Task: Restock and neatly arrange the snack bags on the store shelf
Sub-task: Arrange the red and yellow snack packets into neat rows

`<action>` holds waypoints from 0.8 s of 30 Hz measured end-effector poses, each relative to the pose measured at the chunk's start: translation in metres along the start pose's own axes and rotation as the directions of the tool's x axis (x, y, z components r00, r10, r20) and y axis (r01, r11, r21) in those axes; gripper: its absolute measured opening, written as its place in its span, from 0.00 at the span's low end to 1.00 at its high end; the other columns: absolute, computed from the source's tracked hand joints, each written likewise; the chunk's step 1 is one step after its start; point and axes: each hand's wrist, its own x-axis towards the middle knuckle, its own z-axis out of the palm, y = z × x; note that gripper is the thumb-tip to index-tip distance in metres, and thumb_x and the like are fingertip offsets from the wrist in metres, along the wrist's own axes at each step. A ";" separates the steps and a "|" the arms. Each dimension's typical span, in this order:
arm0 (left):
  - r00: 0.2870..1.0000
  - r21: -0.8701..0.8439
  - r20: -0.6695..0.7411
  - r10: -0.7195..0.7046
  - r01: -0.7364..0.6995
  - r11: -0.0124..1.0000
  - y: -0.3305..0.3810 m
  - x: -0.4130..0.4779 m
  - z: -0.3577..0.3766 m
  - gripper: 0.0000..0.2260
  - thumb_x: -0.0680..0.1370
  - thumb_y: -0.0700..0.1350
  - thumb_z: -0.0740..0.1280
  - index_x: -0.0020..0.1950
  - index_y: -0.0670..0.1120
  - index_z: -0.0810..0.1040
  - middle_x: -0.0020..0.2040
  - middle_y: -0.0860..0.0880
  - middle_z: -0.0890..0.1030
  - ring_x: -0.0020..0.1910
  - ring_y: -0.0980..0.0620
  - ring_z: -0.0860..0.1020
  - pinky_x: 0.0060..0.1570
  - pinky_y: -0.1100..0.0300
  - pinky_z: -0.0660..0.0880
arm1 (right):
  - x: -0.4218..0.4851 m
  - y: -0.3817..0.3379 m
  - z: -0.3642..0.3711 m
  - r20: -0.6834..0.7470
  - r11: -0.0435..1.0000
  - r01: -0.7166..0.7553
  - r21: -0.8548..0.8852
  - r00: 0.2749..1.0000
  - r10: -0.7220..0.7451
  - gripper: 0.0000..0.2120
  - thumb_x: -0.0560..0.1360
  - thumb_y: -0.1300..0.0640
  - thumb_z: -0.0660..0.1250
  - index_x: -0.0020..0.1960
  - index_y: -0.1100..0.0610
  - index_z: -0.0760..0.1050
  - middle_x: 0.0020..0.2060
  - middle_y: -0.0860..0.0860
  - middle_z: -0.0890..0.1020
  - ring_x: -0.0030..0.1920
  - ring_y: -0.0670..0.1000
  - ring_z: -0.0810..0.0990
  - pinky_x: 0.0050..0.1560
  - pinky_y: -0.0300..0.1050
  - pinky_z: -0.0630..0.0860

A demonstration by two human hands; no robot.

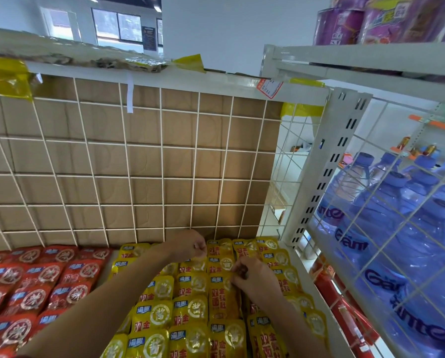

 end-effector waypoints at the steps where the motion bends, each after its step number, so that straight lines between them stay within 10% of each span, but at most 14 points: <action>1: 1.000 -0.017 -0.011 0.005 -0.005 1.000 0.000 -0.001 0.000 0.07 0.76 0.43 0.66 0.49 0.41 0.81 0.48 0.46 0.81 0.43 0.57 0.74 0.44 0.63 0.69 | 0.000 0.000 0.000 0.003 1.000 0.004 0.002 1.000 -0.004 0.05 0.71 0.53 0.68 0.45 0.46 0.74 0.37 0.41 0.76 0.39 0.41 0.75 0.38 0.33 0.71; 13: 0.979 -0.106 -0.202 -0.014 -0.007 0.994 0.016 -0.040 -0.010 0.02 0.77 0.46 0.66 0.46 0.52 0.74 0.42 0.58 0.74 0.44 0.62 0.72 0.44 0.69 0.69 | -0.020 -0.007 -0.012 -0.095 0.989 0.129 -0.067 0.986 -0.135 0.05 0.75 0.53 0.65 0.51 0.48 0.74 0.38 0.41 0.74 0.36 0.40 0.73 0.33 0.30 0.69; 24: 0.986 0.046 0.060 0.157 -0.160 0.986 0.076 -0.075 0.022 0.11 0.75 0.52 0.67 0.55 0.49 0.76 0.52 0.53 0.75 0.49 0.59 0.71 0.52 0.61 0.69 | -0.080 0.016 -0.041 -0.140 0.997 -0.033 -0.075 0.990 0.022 0.05 0.73 0.49 0.68 0.48 0.47 0.75 0.40 0.38 0.74 0.39 0.37 0.74 0.40 0.35 0.72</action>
